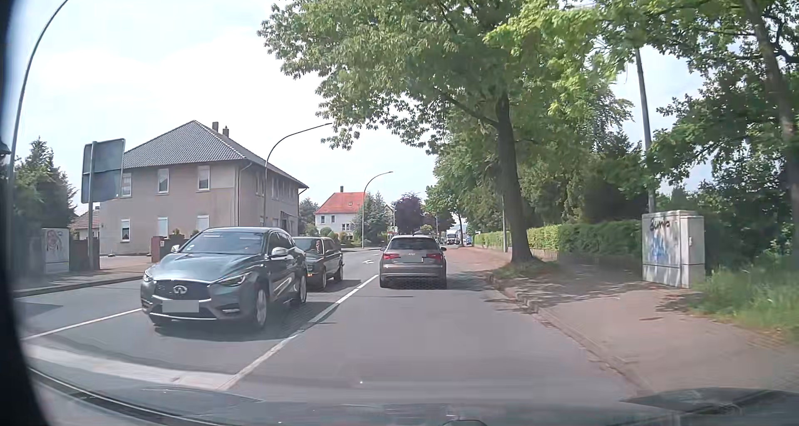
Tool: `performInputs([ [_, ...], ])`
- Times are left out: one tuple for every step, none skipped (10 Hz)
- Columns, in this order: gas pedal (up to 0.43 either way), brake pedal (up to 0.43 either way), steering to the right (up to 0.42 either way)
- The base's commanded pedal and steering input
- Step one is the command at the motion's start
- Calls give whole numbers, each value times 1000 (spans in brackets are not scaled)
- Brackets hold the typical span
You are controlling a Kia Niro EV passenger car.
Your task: Follow the waypoints while adhering to traffic rules and regulations
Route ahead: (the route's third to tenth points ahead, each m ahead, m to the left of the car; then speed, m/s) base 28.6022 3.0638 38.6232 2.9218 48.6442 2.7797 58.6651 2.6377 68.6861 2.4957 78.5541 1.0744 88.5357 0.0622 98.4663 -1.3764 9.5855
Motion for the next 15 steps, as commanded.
performInputs([
  [0,0,0],
  [0,0,-2],
  [0,0,-3],
  [0,0,-4],
  [0,0,-4],
  [0,0,-4],
  [0,0,-4],
  [0,0,-4],
  [0,0,-4],
  [0,0,-4],
  [0,0,-4],
  [0,0,-3],
  [0,0,-3],
  [0,0,-3],
  [0,0,-3],
])
